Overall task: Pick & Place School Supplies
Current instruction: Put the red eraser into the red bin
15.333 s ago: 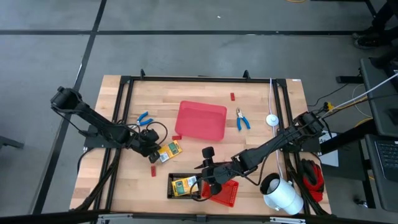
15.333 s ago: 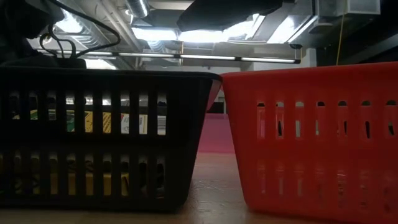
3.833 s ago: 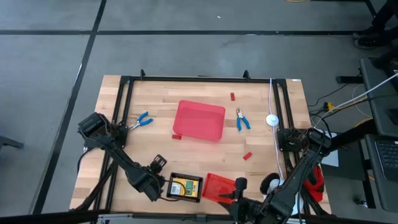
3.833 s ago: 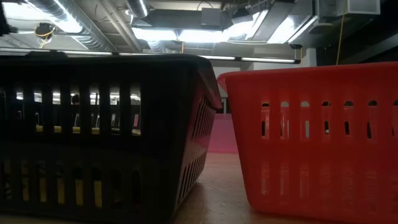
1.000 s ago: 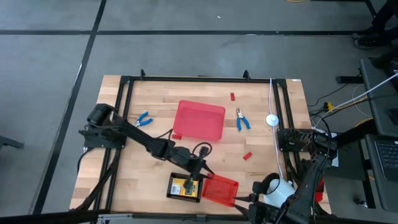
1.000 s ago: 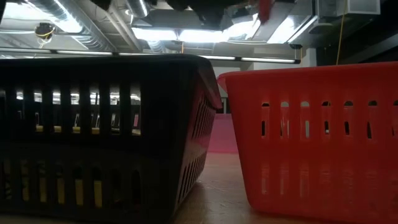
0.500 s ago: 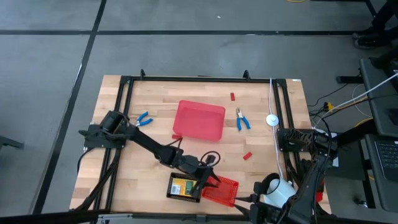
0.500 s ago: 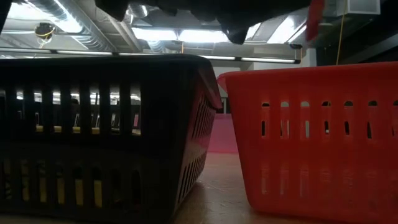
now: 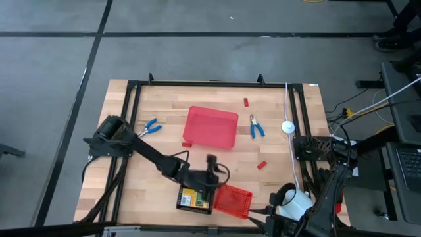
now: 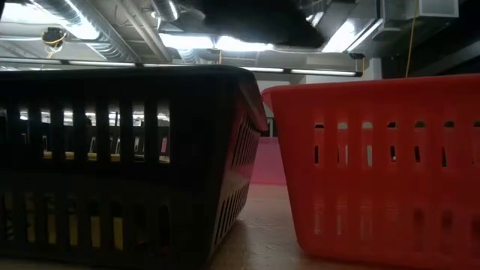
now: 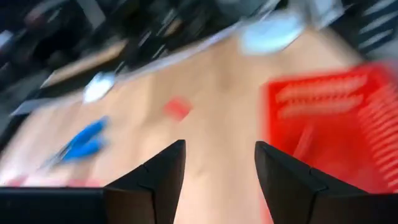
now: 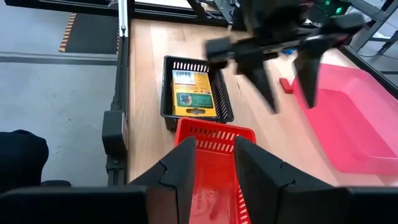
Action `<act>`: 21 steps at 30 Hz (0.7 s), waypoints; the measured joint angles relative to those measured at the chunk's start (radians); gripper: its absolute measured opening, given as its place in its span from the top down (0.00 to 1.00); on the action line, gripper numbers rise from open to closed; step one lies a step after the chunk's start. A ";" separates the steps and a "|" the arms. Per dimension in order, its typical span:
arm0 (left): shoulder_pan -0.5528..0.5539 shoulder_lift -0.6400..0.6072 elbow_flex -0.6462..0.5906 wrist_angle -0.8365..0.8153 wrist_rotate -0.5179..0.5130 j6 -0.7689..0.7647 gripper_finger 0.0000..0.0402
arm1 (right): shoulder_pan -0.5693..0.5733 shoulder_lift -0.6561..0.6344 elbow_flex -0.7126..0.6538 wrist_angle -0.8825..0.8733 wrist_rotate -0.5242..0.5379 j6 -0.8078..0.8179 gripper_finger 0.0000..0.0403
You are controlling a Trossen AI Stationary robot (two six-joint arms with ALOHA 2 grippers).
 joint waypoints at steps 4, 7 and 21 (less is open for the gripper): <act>0.042 -0.110 0.000 -0.299 -0.060 -0.173 0.54 | 0.002 0.000 0.000 0.000 0.000 0.003 0.72; 0.112 -0.192 0.002 -0.574 0.068 -0.328 0.56 | 0.002 0.000 0.000 0.000 0.000 0.003 0.72; 0.318 -0.255 0.000 -1.010 0.468 -0.201 0.63 | 0.029 0.000 0.000 -0.004 0.005 0.026 0.72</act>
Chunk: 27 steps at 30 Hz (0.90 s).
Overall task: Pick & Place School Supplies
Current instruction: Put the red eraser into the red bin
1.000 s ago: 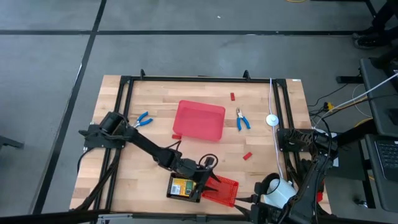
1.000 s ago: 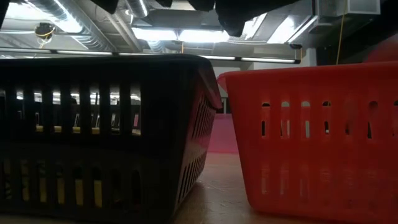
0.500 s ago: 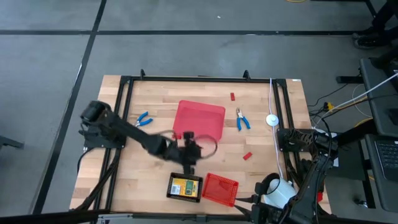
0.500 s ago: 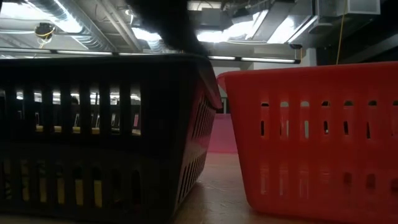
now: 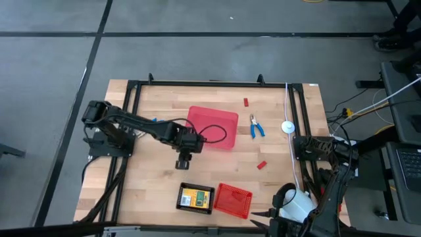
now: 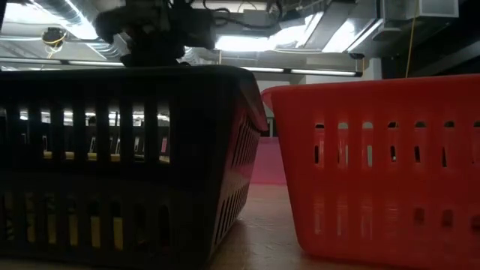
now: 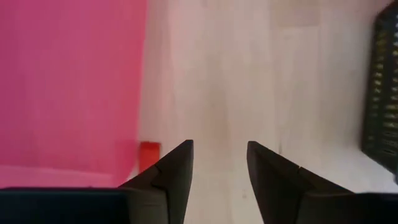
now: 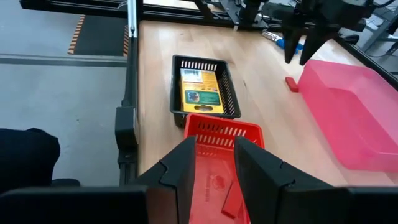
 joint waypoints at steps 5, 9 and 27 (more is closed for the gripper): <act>0.053 0.000 -0.030 -0.012 0.012 0.011 0.65 | 0.013 0.000 0.000 -0.007 0.003 0.019 0.72; 0.079 0.000 -0.129 0.028 0.050 -0.003 0.66 | 0.022 0.000 0.000 -0.007 0.003 0.030 0.72; 0.124 0.001 -0.296 0.231 -0.091 0.091 0.70 | 0.020 0.000 0.000 -0.012 0.011 0.051 0.72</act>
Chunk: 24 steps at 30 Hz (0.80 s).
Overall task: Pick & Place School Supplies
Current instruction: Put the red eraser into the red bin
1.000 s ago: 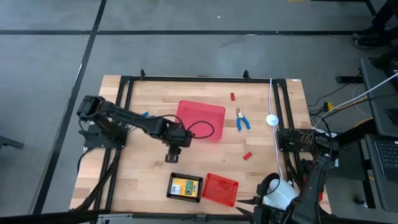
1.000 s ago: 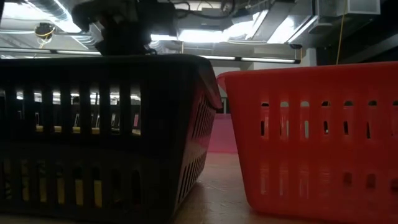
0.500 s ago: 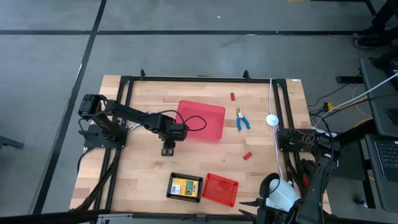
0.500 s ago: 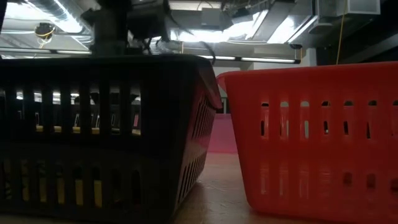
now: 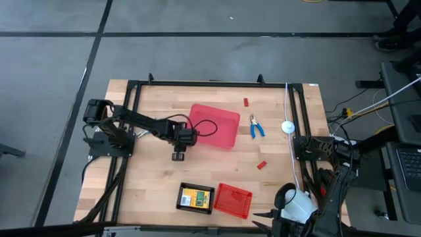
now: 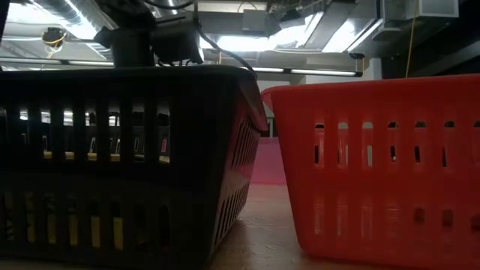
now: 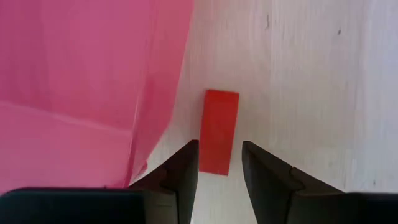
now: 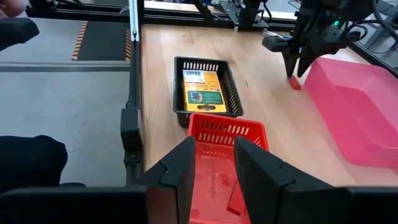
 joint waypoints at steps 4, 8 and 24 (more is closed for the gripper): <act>0.025 0.000 0.000 0.015 0.031 0.008 0.71 | 0.000 0.000 0.000 0.000 0.000 0.005 0.72; 0.042 0.000 0.000 0.013 0.046 0.035 0.71 | 0.000 0.000 0.000 0.000 -0.001 0.006 0.72; 0.118 0.032 0.000 0.033 0.155 0.079 0.71 | 0.000 0.000 0.000 0.000 -0.004 0.027 0.72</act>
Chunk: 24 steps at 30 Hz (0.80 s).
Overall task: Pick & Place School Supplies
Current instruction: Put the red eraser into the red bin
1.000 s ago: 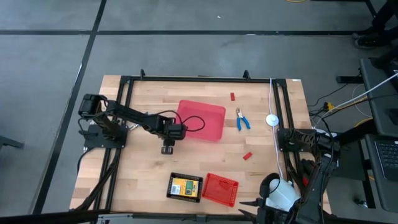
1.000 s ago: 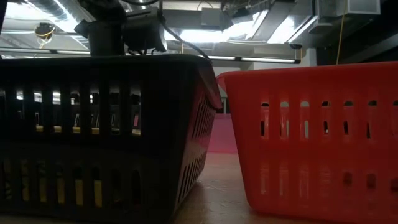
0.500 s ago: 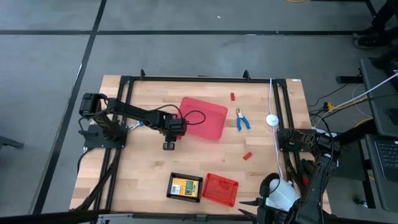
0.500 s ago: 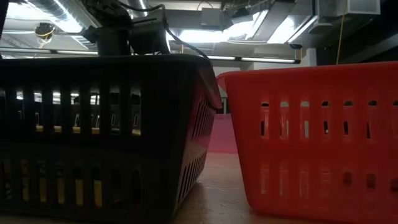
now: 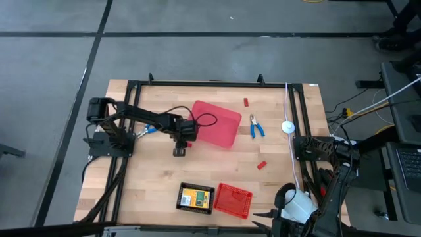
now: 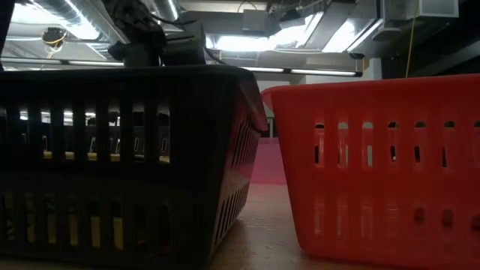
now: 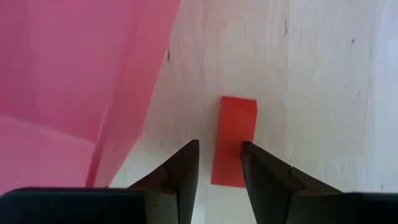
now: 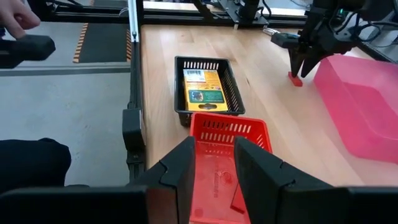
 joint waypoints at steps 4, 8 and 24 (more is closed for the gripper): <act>0.000 0.042 0.004 0.002 0.012 0.012 0.71 | 0.000 0.000 0.000 0.000 -0.005 0.003 0.72; 0.000 0.055 0.007 0.001 0.023 0.014 0.71 | 0.000 0.000 0.000 -0.001 -0.005 0.003 0.72; -0.035 0.066 0.000 0.069 0.081 -0.047 0.74 | 0.002 0.000 0.000 -0.003 -0.005 0.011 0.72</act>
